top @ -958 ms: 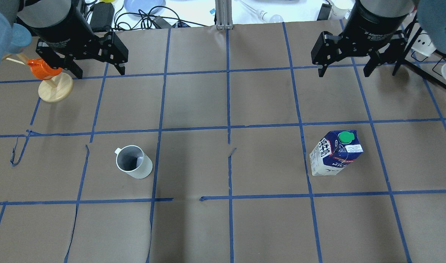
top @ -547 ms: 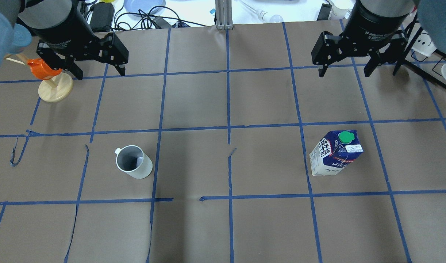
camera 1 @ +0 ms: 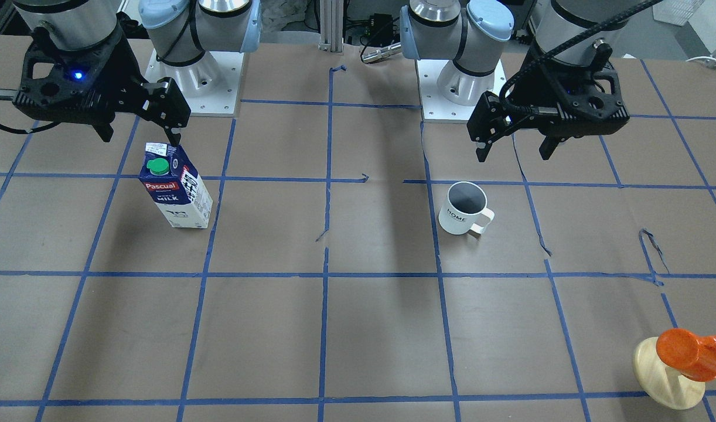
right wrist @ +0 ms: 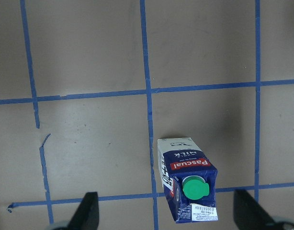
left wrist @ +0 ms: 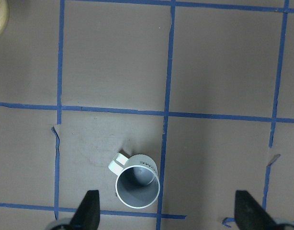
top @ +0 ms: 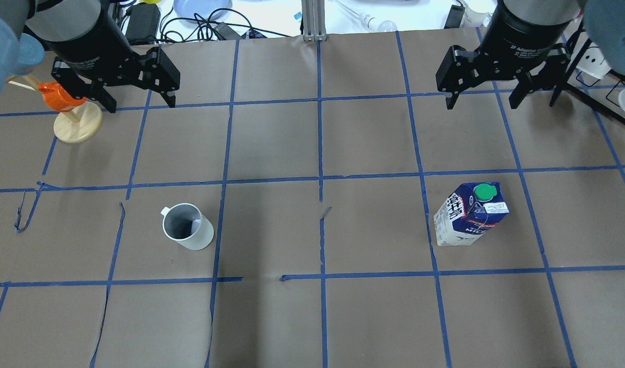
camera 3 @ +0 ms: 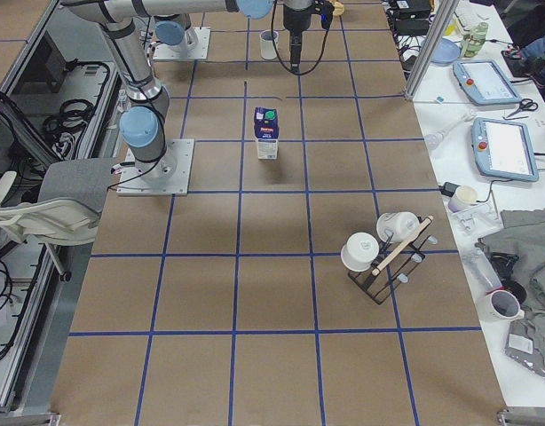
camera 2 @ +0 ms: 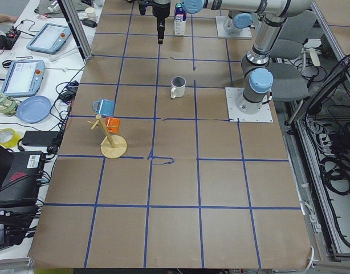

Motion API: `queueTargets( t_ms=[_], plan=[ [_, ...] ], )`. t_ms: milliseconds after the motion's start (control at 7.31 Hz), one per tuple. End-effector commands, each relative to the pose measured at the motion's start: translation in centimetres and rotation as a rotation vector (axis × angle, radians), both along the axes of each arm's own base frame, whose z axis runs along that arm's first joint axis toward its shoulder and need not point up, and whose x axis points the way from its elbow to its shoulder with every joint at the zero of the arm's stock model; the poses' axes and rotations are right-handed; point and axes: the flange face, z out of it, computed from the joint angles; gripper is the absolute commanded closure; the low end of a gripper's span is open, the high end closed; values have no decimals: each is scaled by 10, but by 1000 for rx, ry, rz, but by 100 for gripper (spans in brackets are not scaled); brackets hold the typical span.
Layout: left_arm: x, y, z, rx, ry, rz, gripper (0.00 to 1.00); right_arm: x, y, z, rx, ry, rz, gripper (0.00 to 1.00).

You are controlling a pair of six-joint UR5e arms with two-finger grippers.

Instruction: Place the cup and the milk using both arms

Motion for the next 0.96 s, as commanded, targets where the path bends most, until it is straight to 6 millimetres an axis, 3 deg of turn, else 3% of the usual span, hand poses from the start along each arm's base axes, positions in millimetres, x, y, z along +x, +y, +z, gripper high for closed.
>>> queueTargets(
  t_ms=[0,274,547,684,821],
  plan=[
    [5,7,-33,64,2,-12,0,-2,-2,-3,9,2,-1,0],
    [20,17,-74,142,8,-38,0,-14,-1,-28,60,1,83,0],
    [65,19,-174,141,24,38,2,-31,5,-68,139,13,137,0],
    [69,35,-225,127,17,45,2,-43,10,-82,169,34,127,0],
    [67,46,-256,140,19,37,2,-43,12,-82,169,33,122,0]
  ],
)
